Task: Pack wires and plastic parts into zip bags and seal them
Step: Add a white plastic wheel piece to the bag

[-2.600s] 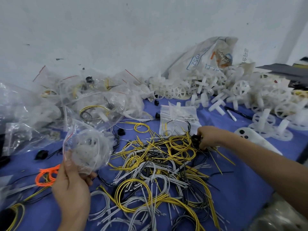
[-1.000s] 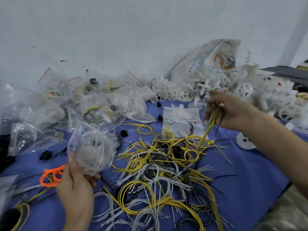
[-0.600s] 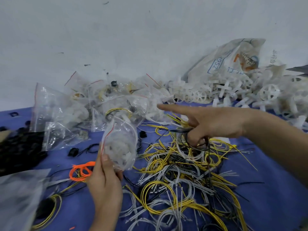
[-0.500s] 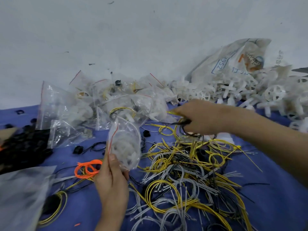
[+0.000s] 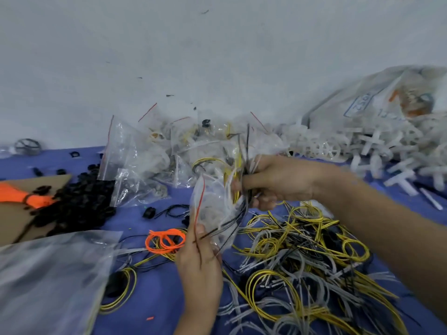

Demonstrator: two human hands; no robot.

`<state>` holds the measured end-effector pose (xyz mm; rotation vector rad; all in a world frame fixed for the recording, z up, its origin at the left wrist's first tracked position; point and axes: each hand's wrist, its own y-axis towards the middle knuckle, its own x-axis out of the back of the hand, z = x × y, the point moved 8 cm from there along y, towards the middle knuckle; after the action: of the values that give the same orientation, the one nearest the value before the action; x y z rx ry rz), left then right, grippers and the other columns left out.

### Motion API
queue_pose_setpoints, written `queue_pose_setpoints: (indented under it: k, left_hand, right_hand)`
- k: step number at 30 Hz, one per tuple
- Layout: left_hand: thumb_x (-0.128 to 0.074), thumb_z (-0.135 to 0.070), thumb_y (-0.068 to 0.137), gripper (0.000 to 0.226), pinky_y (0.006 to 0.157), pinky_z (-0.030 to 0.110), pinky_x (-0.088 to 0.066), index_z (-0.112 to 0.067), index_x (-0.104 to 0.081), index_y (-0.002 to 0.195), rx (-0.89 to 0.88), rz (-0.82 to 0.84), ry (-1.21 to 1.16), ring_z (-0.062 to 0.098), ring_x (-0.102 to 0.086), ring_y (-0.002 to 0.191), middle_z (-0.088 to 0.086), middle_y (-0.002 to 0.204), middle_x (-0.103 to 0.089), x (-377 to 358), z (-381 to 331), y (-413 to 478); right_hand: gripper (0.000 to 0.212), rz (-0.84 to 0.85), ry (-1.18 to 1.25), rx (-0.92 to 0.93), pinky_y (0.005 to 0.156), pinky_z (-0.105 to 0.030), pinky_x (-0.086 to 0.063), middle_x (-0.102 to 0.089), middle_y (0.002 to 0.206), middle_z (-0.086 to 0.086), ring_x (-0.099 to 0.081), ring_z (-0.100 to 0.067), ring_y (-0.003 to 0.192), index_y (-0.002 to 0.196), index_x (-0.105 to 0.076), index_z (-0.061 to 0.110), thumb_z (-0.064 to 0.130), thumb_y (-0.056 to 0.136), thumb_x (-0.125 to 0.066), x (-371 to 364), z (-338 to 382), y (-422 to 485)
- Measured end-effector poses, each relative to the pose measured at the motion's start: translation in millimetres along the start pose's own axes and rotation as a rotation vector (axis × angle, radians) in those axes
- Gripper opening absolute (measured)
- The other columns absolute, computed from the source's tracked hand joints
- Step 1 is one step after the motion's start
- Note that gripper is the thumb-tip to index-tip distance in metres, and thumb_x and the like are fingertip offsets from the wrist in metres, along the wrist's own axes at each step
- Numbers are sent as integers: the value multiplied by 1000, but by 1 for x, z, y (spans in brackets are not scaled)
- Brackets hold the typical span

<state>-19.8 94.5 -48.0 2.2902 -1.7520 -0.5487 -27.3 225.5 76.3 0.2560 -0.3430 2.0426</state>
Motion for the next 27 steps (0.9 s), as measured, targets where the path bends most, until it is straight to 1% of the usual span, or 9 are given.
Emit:
queue_pose_setpoints:
  k: [2, 4, 6, 10, 13, 17, 21, 24, 27]
  left_hand:
    - [-42, -20, 98, 38, 41, 18, -30, -49, -67, 98, 22, -7, -40, 3, -33, 39, -9, 44, -43, -1, 0, 1]
    - [-42, -39, 96, 28, 42, 19, -29, -36, -69, 103, 15, 6, -33, 5, -32, 39, -7, 43, -43, -1, -2, 0]
    - [-39, -51, 90, 50, 40, 18, -30, -18, -66, 114, 20, -7, -15, 5, -34, 38, -5, 42, -42, 1, 0, 3]
    - [-43, -53, 94, 55, 39, 19, -33, -3, -66, 100, 30, -6, -39, 6, -38, 39, -2, 44, -46, 0, -1, 0]
    - [-42, -37, 96, 28, 41, 22, -30, -31, -67, 86, 42, 22, -112, 4, -33, 42, -4, 47, -43, -4, -1, -3]
    - [-45, -4, 99, 51, 40, 15, -37, -41, -75, 80, 194, 62, -204, 10, -34, 37, -1, 50, -56, -6, 13, -3]
    - [-52, -19, 96, 35, 48, 14, -41, -48, -72, 100, -55, 79, -87, -3, -45, 49, -11, 59, -59, -1, -16, 2]
    - [-40, -32, 100, 32, 43, 18, -27, -34, -56, 129, -414, 153, 289, 11, -37, 46, 0, 62, -46, -4, -51, -3]
    - [-26, -50, 100, 51, 44, 5, -24, -18, -46, 135, -459, 188, 270, -1, -38, 42, -11, 44, -31, -8, -77, -3]
  right_hand:
    - [21, 52, 32, -77, 40, -14, -35, -57, 49, 5, -48, -6, 40, 78, -59, 4, 6, 95, -48, -14, -18, 13]
    - [11, 65, 159, -67, 39, -13, -35, -59, 51, 5, -48, -5, 39, 76, -56, 5, 9, 87, -59, -16, -23, 15]
    - [27, 141, 465, 40, 38, -16, -40, -58, 61, -6, -53, -11, 43, 76, -59, 2, 22, 71, -76, -10, -13, 11]
    - [14, 502, 1091, 315, 56, -33, -40, -35, 73, -15, -35, -22, 61, 82, -55, -8, -1, 90, -45, -2, 31, -9]
    - [10, 337, 705, 96, 39, -20, -40, -42, 66, -15, -31, -16, 47, 79, -57, -4, 1, 79, -65, -19, 2, 10]
    - [12, 45, -211, -94, 40, -14, -32, -51, 48, 5, -41, -3, 38, 87, -55, -4, 0, 94, -46, -23, -35, 39]
    - [20, -113, -481, -56, 47, -23, -43, -62, 66, -13, -55, -18, 51, 89, -62, -13, 0, 91, -46, -20, -22, 50]
    - [19, -97, -616, -58, 65, -39, -52, -66, 82, -26, -64, -34, 73, 87, -62, -13, -8, 82, -45, -28, -18, 51]
    - [17, -99, -760, -62, 54, -29, -46, -63, 80, -22, -61, -29, 71, 82, -58, -7, -10, 83, -42, -32, -17, 51]
